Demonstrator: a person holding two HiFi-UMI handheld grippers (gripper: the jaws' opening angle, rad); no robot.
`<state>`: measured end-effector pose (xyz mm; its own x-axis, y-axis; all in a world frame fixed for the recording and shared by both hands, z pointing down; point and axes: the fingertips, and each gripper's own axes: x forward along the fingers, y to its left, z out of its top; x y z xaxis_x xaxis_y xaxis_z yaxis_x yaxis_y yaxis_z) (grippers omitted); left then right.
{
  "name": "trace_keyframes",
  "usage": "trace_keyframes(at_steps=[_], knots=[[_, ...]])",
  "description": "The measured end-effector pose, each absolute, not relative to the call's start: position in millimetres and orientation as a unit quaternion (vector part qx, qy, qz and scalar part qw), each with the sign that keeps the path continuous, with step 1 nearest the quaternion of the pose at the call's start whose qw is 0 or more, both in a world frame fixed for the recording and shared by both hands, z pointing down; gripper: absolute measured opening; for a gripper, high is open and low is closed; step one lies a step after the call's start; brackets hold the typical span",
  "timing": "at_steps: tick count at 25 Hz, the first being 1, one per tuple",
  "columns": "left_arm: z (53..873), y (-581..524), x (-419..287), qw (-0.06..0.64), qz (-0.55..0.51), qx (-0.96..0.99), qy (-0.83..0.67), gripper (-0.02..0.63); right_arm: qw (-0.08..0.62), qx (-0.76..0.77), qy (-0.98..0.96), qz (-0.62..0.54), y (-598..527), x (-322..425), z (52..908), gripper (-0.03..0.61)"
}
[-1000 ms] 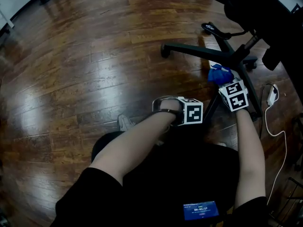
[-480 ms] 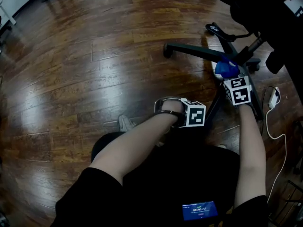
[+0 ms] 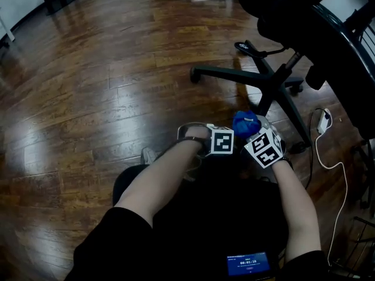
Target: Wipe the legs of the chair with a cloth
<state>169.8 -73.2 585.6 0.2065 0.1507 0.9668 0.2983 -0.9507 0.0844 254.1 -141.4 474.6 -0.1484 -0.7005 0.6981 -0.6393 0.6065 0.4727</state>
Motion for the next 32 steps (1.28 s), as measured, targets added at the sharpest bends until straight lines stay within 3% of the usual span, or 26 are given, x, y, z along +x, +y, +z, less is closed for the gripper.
trace_keyframes(at_steps=[5, 9, 12, 16, 23, 24, 25, 26, 32], knots=[[556, -115, 174, 0.088, -0.553, -0.822, -0.103, 0.225, 0.49, 0.424, -0.761, -0.033, -131, 244, 479, 0.101], [508, -191, 189, 0.15, -0.468, -0.871, -0.022, 0.236, 0.494, 0.416, -0.763, -0.031, -131, 242, 479, 0.101], [488, -252, 195, 0.178, -0.443, -0.878, 0.035, 0.282, 0.504, 0.407, -0.761, -0.029, -130, 242, 479, 0.101], [482, -327, 213, 0.198, -0.421, -0.881, 0.086, 0.403, 0.507, 0.397, -0.765, -0.035, -127, 238, 483, 0.103], [540, -377, 242, 0.189, -0.488, -0.851, 0.041, 0.426, 0.507, 0.408, -0.759, -0.042, -130, 236, 481, 0.103], [546, -383, 239, 0.217, -0.511, -0.831, 0.044, 0.352, 0.508, 0.41, -0.756, -0.045, -131, 236, 481, 0.103], [549, -389, 235, 0.25, -0.531, -0.809, 0.049, 0.16, 0.51, 0.412, -0.754, -0.047, -132, 237, 482, 0.103], [550, -392, 232, 0.271, -0.543, -0.793, 0.051, 0.094, 0.514, 0.411, -0.751, -0.048, -131, 238, 483, 0.103], [553, -354, 214, 0.243, -0.555, -0.793, 0.066, 0.08, 0.582, 0.372, -0.72, -0.06, -109, 256, 497, 0.104]])
